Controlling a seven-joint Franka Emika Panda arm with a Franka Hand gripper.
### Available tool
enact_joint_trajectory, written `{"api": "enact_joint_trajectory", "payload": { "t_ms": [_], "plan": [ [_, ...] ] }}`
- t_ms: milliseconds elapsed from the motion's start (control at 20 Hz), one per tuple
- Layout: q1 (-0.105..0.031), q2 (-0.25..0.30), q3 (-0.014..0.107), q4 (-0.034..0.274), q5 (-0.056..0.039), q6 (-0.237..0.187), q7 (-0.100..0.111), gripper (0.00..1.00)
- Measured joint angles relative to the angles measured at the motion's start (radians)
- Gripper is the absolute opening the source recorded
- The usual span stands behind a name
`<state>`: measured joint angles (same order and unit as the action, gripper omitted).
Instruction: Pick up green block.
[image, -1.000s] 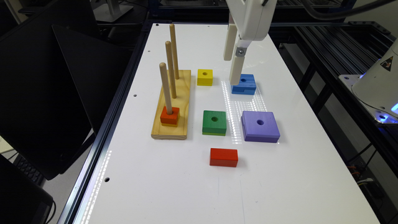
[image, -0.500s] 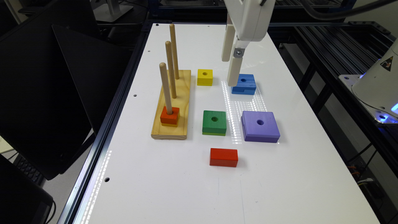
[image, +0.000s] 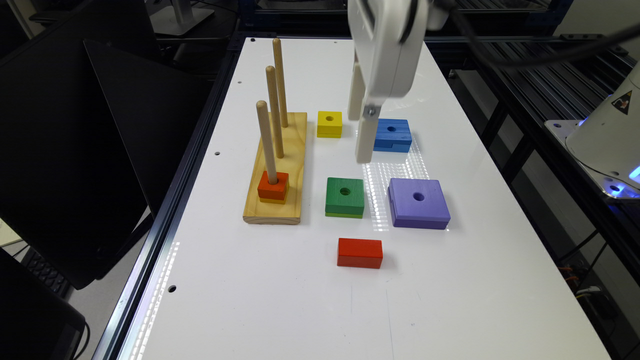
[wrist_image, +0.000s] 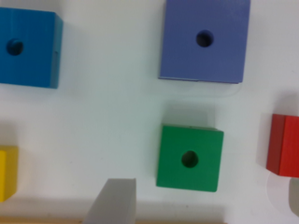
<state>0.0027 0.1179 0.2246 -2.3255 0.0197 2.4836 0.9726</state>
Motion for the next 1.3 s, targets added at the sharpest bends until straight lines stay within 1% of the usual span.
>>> {"api": "enact_joint_trajectory", "payload": {
  "t_ms": [100, 350, 500, 600, 800, 950, 1200, 1300],
  "plan": [
    [0.0, 0.006, 0.0, 0.006, 0.0, 0.0, 0.0, 1.0],
    [0.0, 0.008, 0.0, 0.008, 0.0, 0.0, 0.0, 1.0],
    [0.0, 0.024, 0.0, 0.008, 0.0, 0.004, 0.0, 1.0],
    [0.0, 0.045, 0.0, 0.008, -0.001, 0.02, 0.0, 1.0],
    [0.0, 0.093, -0.002, 0.008, -0.0047, 0.065, 0.0, 1.0],
    [0.0, 0.116, -0.003, 0.009, -0.0055, 0.088, 0.0, 1.0],
    [0.0, 0.121, -0.003, 0.009, -0.0055, 0.088, 0.0, 1.0],
    [0.0, 0.146, -0.004, 0.009, -0.0068, 0.106, 0.0, 1.0]
  ]
}}
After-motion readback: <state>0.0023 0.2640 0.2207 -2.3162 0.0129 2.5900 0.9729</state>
